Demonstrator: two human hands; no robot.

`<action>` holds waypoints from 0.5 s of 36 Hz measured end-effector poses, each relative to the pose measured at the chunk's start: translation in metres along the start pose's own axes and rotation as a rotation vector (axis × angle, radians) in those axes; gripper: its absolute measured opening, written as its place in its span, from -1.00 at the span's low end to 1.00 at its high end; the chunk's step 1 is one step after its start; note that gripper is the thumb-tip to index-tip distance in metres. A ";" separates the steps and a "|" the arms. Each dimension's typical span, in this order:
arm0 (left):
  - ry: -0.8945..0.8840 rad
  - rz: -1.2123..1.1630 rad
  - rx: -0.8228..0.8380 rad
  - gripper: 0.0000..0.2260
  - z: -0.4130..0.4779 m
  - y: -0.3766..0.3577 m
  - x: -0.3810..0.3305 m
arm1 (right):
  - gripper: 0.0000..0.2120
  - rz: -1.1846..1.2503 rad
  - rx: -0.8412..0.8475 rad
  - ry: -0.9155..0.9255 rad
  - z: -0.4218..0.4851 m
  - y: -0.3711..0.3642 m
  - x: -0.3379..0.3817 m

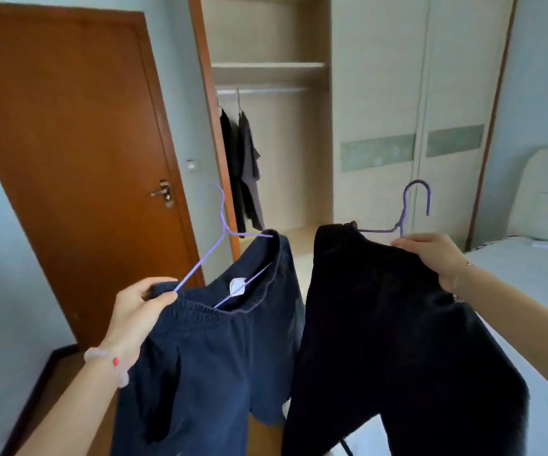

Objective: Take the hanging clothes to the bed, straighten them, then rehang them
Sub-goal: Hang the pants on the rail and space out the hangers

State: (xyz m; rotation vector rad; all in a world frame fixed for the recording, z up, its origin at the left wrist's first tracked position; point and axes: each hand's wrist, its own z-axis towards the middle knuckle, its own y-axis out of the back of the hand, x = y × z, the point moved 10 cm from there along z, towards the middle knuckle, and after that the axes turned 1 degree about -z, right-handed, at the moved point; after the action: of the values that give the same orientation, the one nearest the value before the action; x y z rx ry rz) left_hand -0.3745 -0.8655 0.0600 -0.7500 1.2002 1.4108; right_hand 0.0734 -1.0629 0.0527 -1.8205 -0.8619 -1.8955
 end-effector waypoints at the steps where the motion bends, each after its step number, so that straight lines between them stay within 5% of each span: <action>1: 0.008 0.013 -0.006 -0.82 0.014 0.003 0.011 | -0.85 0.004 0.021 -0.005 0.020 -0.019 -0.001; 18: 0.150 -0.027 -0.107 -0.88 0.271 0.019 0.107 | -0.74 -0.016 0.130 -0.018 0.276 -0.255 0.061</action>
State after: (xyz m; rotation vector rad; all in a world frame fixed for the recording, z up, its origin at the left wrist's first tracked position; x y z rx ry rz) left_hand -0.3693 -0.5737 0.0447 -0.9576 1.2319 1.4248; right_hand 0.1118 -0.6843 0.0630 -1.7609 -0.9850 -1.7909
